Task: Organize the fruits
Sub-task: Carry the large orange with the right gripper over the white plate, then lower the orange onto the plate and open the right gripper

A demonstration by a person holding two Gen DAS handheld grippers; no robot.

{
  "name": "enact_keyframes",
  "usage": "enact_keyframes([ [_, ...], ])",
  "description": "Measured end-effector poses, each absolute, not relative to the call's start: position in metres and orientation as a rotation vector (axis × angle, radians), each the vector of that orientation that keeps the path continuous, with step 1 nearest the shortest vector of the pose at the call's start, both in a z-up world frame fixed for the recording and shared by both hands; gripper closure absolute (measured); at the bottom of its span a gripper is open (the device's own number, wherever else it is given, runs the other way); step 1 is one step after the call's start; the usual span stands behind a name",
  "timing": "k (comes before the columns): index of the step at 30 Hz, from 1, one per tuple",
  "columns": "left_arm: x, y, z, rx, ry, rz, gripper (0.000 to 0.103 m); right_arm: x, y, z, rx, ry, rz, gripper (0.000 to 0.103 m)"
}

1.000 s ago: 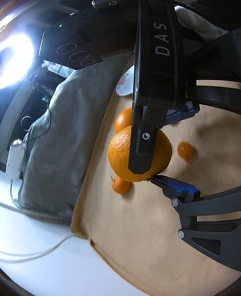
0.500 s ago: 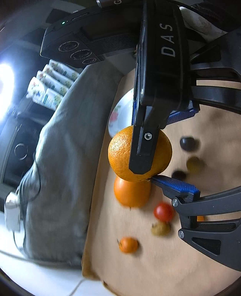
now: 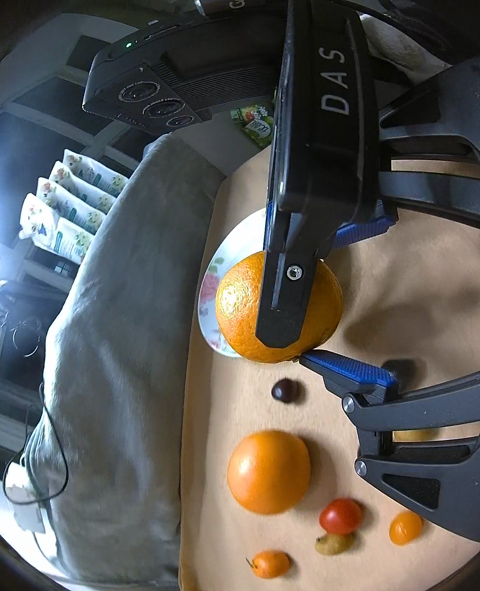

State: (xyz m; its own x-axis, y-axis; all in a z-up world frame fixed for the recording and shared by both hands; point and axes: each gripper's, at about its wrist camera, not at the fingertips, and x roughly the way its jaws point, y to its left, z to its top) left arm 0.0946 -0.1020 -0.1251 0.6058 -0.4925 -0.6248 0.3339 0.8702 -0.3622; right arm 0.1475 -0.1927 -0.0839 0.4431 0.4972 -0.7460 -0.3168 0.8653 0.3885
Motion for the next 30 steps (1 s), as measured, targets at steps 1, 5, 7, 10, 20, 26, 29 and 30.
enact_keyframes([
  [1, 0.096, -0.104, -0.126, -0.215, 0.789, -0.486, 0.05, 0.149, -0.196, -0.085, 0.205, 0.991, 0.505, 0.035],
  [5, 0.1, -0.113, -0.128, -0.206, 0.8, -0.498, 0.05, 0.151, -0.205, -0.088, 0.214, 0.993, 0.492, 0.035],
  [7, 0.101, -0.116, -0.131, -0.201, 0.809, -0.505, 0.05, 0.152, -0.21, -0.09, 0.218, 0.997, 0.485, 0.035],
  [10, 0.102, -0.12, -0.133, -0.189, 0.812, -0.508, 0.05, 0.154, -0.217, -0.092, 0.235, 1.002, 0.482, 0.035],
  [20, 0.111, -0.131, -0.133, -0.18, 0.821, -0.511, 0.05, 0.158, -0.229, -0.087, 0.244, 0.977, 0.453, 0.032],
  [26, 0.108, -0.128, -0.13, -0.175, 0.811, -0.505, 0.05, 0.153, -0.241, -0.065, 0.187, 0.888, 0.39, 0.021],
  [29, 0.105, -0.125, -0.128, -0.171, 0.809, -0.503, 0.05, 0.149, -0.245, -0.057, 0.16, 0.851, 0.361, 0.021],
  [30, 0.103, -0.124, -0.128, -0.172, 0.807, -0.502, 0.05, 0.149, -0.246, -0.055, 0.156, 0.845, 0.357, 0.021],
])
